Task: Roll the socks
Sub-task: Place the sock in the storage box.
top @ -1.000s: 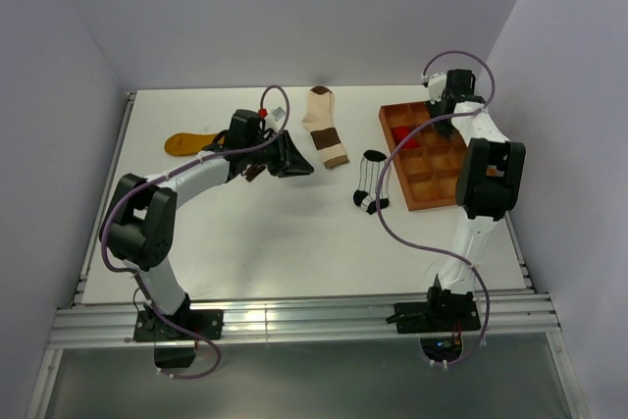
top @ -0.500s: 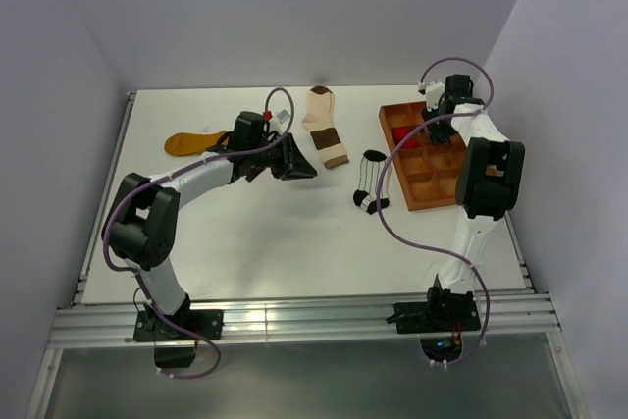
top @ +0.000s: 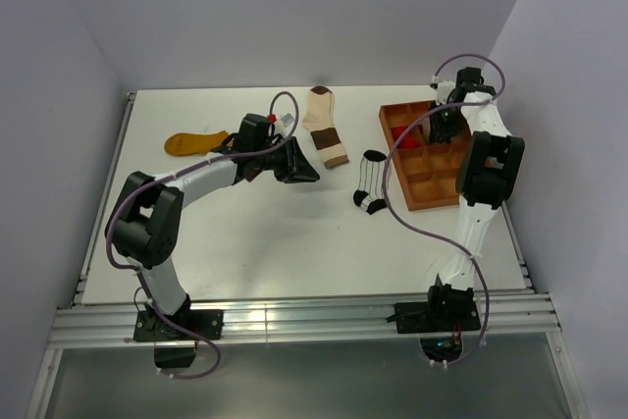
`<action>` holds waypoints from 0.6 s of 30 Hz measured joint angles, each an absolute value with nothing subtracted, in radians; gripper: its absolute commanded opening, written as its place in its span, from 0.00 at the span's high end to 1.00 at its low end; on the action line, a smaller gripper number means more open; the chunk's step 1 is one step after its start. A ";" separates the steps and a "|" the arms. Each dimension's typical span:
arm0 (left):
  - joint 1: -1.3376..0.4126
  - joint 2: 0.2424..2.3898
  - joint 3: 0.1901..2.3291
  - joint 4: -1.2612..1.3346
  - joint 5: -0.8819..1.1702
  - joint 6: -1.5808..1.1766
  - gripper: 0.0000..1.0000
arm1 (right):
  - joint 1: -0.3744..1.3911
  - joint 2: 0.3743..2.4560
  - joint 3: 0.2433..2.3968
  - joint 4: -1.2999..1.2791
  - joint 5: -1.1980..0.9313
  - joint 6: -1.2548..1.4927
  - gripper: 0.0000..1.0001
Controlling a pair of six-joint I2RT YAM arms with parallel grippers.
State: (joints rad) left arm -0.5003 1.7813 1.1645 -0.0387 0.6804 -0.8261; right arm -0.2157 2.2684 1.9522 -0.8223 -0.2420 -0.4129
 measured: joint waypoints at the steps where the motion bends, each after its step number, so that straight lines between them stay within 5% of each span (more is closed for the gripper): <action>1: -0.501 1.781 1.168 -0.043 0.679 -0.826 0.71 | -0.221 2.278 1.968 -0.835 -0.252 -0.405 1.00; 18: -0.508 1.815 1.217 -0.104 0.674 -0.828 0.71 | -0.260 2.455 2.206 -1.022 -0.287 -0.342 1.00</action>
